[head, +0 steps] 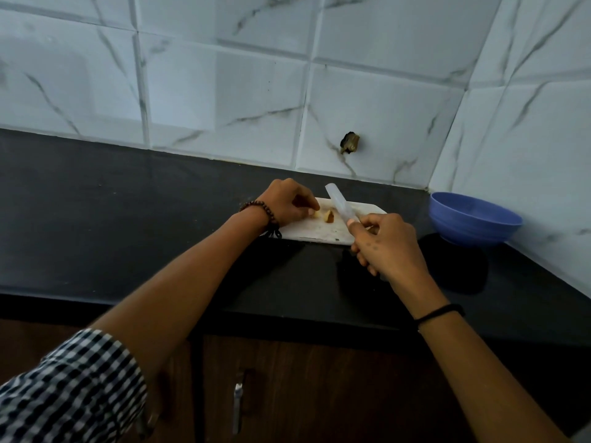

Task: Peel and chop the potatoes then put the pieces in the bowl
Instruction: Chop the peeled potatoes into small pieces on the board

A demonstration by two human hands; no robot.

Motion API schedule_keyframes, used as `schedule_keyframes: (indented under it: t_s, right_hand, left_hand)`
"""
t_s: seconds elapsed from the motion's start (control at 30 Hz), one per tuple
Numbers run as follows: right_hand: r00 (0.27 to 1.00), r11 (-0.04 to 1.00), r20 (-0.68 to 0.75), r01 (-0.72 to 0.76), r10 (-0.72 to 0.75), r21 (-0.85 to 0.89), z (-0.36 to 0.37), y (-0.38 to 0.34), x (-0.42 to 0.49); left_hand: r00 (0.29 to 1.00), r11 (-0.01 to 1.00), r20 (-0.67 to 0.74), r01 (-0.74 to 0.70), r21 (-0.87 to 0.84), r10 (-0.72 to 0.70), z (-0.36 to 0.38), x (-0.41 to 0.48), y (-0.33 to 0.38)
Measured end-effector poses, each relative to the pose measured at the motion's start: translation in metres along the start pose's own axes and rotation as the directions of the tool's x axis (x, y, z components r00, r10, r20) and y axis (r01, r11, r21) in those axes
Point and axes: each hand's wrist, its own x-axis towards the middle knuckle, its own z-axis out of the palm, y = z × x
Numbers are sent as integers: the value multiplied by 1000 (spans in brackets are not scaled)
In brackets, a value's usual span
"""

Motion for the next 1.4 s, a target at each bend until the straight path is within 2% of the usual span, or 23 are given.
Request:
schedule_keyframes:
  t_s: [0.17,0.3,0.4,0.5,0.67,0.87,1.27,1.4]
  right_hand:
    - [1000,1000,-16,10,-10,10,-1,1,-1]
    - [1000,1000,-12,21,-21,8,-2,0,-2]
    - [999,998,-9,48,-48,27,-2,0,-3]
    - [999,999,10,46,-46,15,-1,-1,-3]
    - [996,988,83,50,-38,-146,0,-7,1]
    - [995,932,62,92,-75,-350,11,-14,4]
    - [992,945,6,120,-124,-304,17,-15,9]
    - [992,941,33,125,-120,-315,17,-17,8]
  left_hand:
    - [999,996,45,-25,-81,29,-3,-1,1]
    - [994,976,99,55,-209,-34,-4,-2,1]
    - [995,989,87,62,-134,-51,-6,-2,0]
    - [993,984,83,99,-146,-87,-7,-2,0]
    - [994,989,70,90,-118,-82,-6,-2,1]
    - [994,987,48,105,-120,-100,-4,-1,3]
    - [991,986,28,130,-106,-128,-3,0,3]
    - [991,984,33,135,-114,-132,-3,0,4]
